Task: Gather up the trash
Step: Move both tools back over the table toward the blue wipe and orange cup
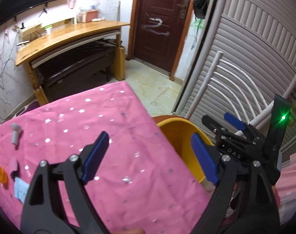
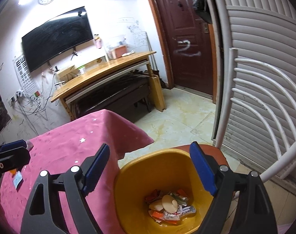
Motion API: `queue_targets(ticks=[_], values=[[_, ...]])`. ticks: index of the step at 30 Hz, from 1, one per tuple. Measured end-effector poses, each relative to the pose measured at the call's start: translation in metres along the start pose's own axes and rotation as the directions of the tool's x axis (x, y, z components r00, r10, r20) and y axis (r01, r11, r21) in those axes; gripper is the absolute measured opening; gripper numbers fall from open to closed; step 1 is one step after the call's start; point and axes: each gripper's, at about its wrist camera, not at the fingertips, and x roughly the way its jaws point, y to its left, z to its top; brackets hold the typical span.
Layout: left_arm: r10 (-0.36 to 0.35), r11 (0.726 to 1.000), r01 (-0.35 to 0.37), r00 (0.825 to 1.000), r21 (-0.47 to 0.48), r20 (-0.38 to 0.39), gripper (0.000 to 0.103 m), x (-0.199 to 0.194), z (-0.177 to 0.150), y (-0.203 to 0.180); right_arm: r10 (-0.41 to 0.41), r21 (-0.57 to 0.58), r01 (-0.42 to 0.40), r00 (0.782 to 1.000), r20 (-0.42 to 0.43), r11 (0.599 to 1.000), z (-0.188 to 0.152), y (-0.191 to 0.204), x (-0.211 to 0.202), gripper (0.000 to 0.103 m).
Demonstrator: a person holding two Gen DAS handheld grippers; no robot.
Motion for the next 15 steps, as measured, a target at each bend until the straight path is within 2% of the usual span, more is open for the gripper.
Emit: queue_targets(ticks=[15], values=[[0.058, 0.993, -0.052, 0.997, -0.109, 0.056, 0.085, -0.036, -0.014, 0.061, 0.05, -0.087, -0.054, 0.998, -0.049, 0.995, -0.006, 0.05, 0.007, 0.078]])
